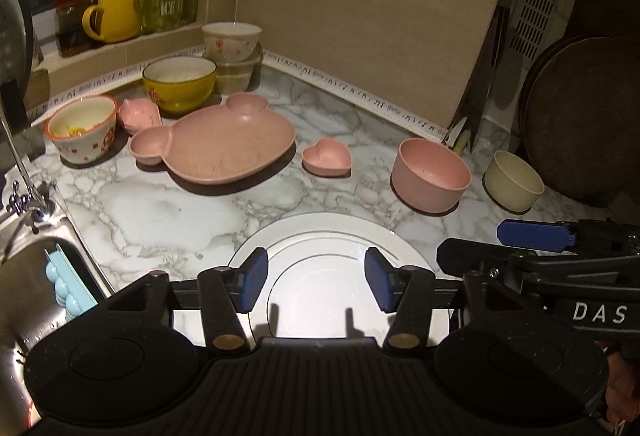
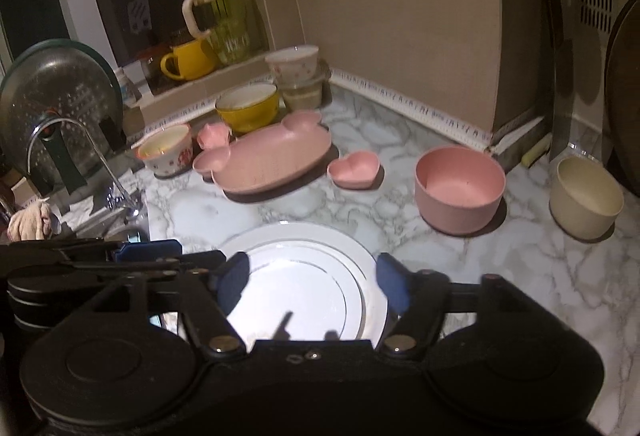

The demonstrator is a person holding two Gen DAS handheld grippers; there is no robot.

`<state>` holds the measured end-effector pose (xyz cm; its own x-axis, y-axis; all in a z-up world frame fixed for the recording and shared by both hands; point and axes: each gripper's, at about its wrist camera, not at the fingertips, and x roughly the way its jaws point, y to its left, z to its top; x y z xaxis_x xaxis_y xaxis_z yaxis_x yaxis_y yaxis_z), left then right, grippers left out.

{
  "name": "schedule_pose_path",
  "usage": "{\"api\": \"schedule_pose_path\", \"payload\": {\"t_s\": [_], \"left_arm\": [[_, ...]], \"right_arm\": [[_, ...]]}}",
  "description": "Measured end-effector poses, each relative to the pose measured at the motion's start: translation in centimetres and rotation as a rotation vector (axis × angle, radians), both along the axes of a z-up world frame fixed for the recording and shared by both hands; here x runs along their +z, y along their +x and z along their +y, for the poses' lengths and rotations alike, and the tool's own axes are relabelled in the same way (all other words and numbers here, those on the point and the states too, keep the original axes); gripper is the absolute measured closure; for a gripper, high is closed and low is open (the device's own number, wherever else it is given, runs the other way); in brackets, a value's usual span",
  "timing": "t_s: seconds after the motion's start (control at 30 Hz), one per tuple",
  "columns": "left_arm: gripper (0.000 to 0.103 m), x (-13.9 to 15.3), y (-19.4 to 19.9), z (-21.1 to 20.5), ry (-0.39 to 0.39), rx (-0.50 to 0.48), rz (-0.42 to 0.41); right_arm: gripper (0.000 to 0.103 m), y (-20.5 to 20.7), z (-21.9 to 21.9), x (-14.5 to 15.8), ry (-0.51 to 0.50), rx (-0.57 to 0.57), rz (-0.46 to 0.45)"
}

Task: Organize plates and bowls
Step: 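Open both grippers to release the small plate on the stack, then move both grippers toward the pink bear-shaped plate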

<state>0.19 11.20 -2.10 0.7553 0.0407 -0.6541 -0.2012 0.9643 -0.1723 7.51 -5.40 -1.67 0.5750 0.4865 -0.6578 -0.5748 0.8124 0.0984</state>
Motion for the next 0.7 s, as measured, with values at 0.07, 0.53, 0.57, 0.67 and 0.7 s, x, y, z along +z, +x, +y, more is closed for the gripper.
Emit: {"api": "schedule_pose_path", "payload": {"t_s": [0.07, 0.53, 0.57, 0.67, 0.7], "left_arm": [[0.05, 0.3, -0.1, 0.1, 0.003, 0.001, -0.005], [0.025, 0.6, 2.8, 2.1, -0.016, 0.12, 0.048], [0.025, 0.6, 3.2, 2.4, -0.023, 0.135, 0.058], [0.025, 0.5, 4.7, 3.1, -0.039, 0.169, 0.1], [0.025, 0.5, 5.2, 3.3, -0.041, 0.184, 0.117]], "right_arm": [[0.027, -0.3, 0.1, 0.3, -0.001, -0.004, -0.014], [0.001, 2.2, 1.7, 2.0, -0.042, 0.045, -0.023], [0.001, 2.7, 2.0, 2.1, -0.048, 0.058, -0.016], [0.001, 4.6, 3.2, 2.2, -0.086, 0.079, 0.019], [0.001, 5.5, 3.6, 2.2, -0.097, 0.085, 0.039]]}}
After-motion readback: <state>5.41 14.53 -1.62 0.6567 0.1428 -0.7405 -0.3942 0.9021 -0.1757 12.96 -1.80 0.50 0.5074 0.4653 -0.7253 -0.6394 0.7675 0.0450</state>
